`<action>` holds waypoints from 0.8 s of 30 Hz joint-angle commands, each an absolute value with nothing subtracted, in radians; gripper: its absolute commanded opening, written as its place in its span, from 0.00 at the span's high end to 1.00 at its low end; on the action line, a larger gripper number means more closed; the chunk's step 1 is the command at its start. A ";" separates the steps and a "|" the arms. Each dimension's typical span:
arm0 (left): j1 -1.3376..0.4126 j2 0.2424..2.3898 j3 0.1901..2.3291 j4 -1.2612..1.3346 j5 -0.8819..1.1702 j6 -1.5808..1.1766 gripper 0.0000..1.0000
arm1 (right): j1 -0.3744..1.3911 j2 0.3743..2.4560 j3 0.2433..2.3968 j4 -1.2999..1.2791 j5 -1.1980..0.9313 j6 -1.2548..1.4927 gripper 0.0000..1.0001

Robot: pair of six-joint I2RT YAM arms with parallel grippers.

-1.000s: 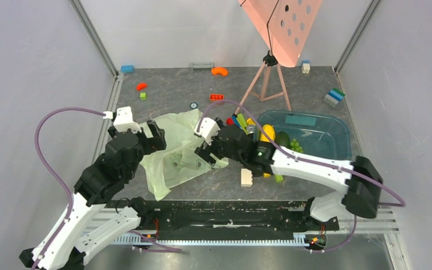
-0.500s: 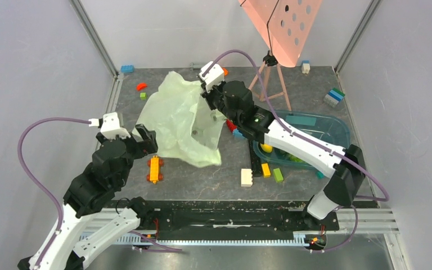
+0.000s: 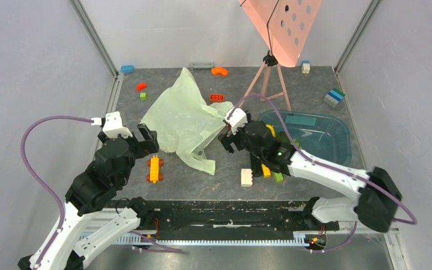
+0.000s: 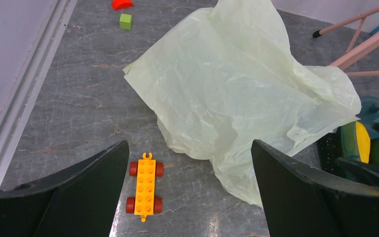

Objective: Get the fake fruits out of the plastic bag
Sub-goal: Adjust the plastic bag at the center of the board, then reset both arms

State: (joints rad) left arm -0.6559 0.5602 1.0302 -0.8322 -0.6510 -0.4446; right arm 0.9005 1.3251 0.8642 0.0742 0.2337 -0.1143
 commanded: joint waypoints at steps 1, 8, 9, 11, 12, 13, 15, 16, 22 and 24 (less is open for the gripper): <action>-0.652 0.568 1.008 -0.808 -0.633 -0.439 0.00 | 0.902 1.114 0.842 0.102 0.098 -0.116 0.06; -0.653 0.531 0.932 -0.751 -0.601 -0.422 0.00 | 0.902 0.915 0.735 0.026 0.051 -0.069 0.02; -0.652 0.529 0.923 -0.746 -0.596 -0.423 0.00 | 0.903 0.892 0.718 0.020 0.065 -0.062 0.02; -0.652 0.537 0.909 -0.743 -0.588 -0.432 0.00 | 0.903 0.834 0.678 0.005 0.103 -0.033 0.02; -0.652 0.543 0.901 -0.742 -0.588 -0.435 0.00 | 0.903 0.810 0.660 0.002 0.125 -0.022 0.02; -0.652 0.550 0.894 -0.742 -0.589 -0.438 0.00 | 0.903 0.782 0.637 0.002 0.139 -0.007 0.02; -0.652 0.559 0.873 -0.742 -0.591 -0.444 0.00 | 0.903 0.729 0.597 -0.032 0.178 0.022 0.02; -0.653 0.563 0.866 -0.738 -0.592 -0.445 0.00 | 0.902 0.702 0.575 -0.037 0.197 0.037 0.02; -0.652 0.560 0.868 -0.749 -0.621 -0.437 0.00 | 0.903 0.583 0.462 -0.059 0.235 0.046 0.02; -0.652 0.545 0.862 -0.749 -0.622 -0.435 0.00 | 0.903 0.558 0.442 -0.069 0.248 0.052 0.02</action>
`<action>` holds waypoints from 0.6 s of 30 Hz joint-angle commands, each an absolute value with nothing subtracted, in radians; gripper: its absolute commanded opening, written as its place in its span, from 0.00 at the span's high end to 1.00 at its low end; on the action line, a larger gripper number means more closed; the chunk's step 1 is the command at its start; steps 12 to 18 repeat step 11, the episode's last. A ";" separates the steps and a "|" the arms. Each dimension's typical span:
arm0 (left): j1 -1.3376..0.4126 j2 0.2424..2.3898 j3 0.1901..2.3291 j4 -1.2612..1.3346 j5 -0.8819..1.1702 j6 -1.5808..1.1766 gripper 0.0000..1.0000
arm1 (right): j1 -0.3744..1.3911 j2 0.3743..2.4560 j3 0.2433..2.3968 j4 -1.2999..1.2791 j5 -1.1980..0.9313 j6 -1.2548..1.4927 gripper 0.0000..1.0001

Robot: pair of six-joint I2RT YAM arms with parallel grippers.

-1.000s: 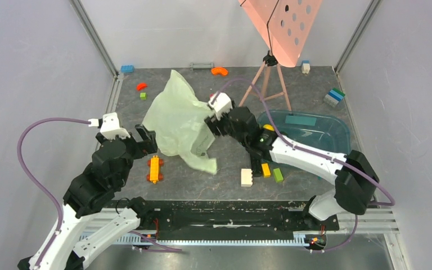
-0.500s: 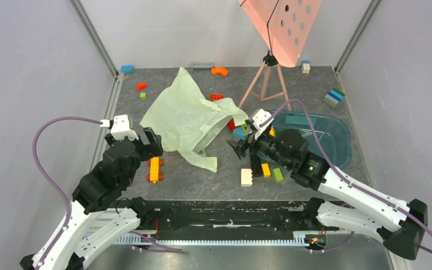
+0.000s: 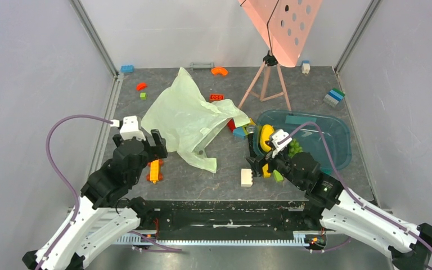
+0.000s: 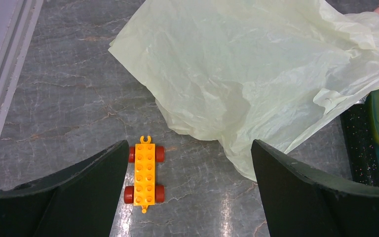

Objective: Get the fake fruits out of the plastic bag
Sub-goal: Reset both arms

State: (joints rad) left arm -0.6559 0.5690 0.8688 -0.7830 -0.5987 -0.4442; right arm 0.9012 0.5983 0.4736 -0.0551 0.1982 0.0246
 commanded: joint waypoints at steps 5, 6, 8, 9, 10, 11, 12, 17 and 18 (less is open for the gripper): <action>-0.652 0.535 0.863 -0.751 -0.626 -0.431 0.00 | 0.902 0.538 0.427 -0.094 0.286 0.059 0.02; -0.652 0.538 0.864 -0.752 -0.627 -0.429 0.00 | 0.902 0.540 0.429 -0.097 0.295 0.063 0.02; -0.652 0.544 0.866 -0.753 -0.629 -0.428 0.00 | 0.903 0.547 0.430 -0.098 0.313 0.070 0.02; -0.652 0.550 0.868 -0.755 -0.630 -0.428 0.00 | 0.903 0.552 0.431 -0.100 0.321 0.073 0.02; -0.652 0.552 0.870 -0.754 -0.632 -0.428 0.00 | 0.902 0.557 0.433 -0.100 0.326 0.074 0.02; -0.653 0.555 0.873 -0.755 -0.633 -0.428 0.00 | 0.902 0.562 0.434 -0.101 0.332 0.077 0.02; -0.653 0.555 0.873 -0.755 -0.633 -0.428 0.00 | 0.902 0.562 0.434 -0.101 0.332 0.077 0.02; -0.653 0.555 0.873 -0.755 -0.633 -0.428 0.00 | 0.902 0.562 0.434 -0.101 0.332 0.077 0.02; -0.653 0.555 0.873 -0.755 -0.633 -0.428 0.00 | 0.902 0.562 0.434 -0.101 0.332 0.077 0.02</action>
